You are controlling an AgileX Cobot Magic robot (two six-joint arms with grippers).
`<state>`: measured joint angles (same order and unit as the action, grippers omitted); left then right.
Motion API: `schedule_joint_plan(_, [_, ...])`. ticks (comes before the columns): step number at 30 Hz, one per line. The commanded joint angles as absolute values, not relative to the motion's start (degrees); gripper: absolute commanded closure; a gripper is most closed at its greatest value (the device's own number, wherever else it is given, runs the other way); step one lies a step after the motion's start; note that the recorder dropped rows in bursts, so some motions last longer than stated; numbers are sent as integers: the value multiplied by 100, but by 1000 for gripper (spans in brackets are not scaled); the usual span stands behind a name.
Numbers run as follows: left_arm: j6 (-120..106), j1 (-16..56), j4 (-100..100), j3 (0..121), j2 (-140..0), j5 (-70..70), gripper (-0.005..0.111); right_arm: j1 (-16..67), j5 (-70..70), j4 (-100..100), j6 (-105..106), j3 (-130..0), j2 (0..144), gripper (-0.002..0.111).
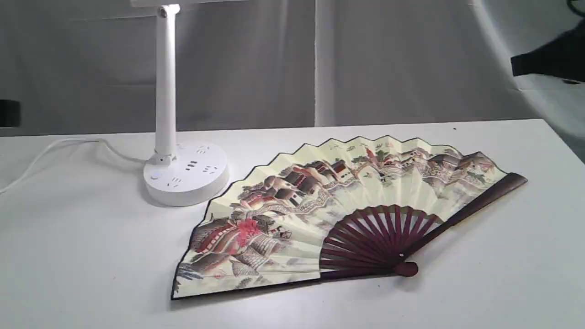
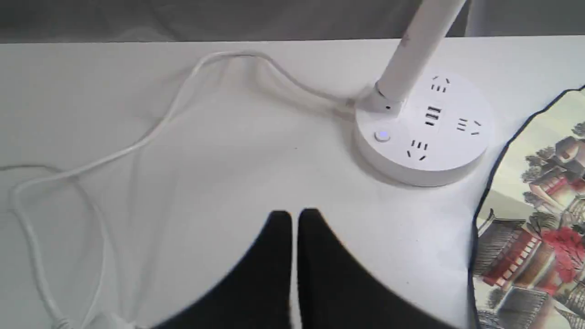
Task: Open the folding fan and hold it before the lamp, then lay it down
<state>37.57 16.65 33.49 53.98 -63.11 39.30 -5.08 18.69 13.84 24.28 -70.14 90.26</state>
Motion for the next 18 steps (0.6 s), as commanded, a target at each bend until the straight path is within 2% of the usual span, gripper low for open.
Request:
schedule_joint_plan(1, [3740, 1693, 3467, 5091, -5657, 3996, 107, -517, 1332, 1442, 2572, -6356, 8505, 108])
schedule_joint_plan(5, [4263, 1693, 3616, 4394, -4651, 3598, 107, -517, 1206, 1456, 2572, -6011, 8154, 108])
schedule_joint_plan(11, [4779, 1693, 3605, 3291, -2953, 2881, 107, -503, 1808, 1541, 2702, -5864, 7924, 108])
schedule_joint_plan(18, [4773, 1693, 3839, 2352, -1238, 1496, 107, 300, 0, 1605, 2801, -4392, 7208, 108])
